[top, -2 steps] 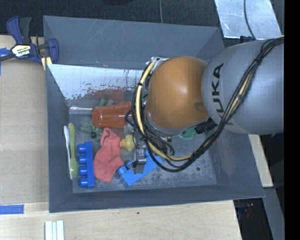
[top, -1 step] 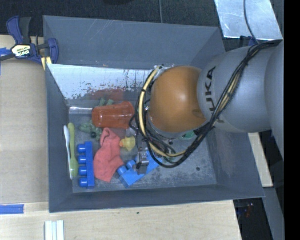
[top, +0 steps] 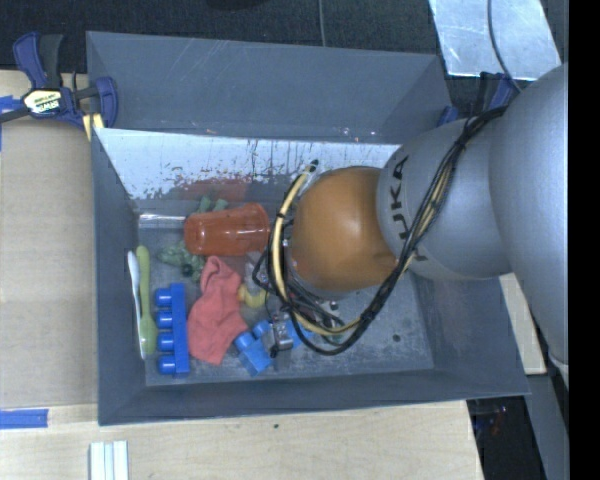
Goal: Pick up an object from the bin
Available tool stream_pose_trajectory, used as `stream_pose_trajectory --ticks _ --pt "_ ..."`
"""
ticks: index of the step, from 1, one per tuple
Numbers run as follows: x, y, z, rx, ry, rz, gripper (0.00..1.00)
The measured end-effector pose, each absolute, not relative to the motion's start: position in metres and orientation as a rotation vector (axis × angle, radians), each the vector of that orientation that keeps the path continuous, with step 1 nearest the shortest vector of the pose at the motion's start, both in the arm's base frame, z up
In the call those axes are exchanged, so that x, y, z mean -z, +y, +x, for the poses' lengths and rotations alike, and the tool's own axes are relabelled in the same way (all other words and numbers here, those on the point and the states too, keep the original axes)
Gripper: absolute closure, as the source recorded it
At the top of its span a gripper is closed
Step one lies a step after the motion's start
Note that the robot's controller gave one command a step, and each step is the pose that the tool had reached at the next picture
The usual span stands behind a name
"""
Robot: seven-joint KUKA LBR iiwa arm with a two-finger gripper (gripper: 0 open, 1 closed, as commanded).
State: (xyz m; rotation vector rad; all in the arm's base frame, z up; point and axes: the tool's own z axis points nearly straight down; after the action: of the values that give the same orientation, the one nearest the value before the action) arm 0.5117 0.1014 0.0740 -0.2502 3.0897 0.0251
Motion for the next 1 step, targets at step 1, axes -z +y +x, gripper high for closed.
stream_pose_trajectory --ticks 1 --pt "-0.131 0.0517 0.5074 -0.009 3.119 -0.193 0.0"
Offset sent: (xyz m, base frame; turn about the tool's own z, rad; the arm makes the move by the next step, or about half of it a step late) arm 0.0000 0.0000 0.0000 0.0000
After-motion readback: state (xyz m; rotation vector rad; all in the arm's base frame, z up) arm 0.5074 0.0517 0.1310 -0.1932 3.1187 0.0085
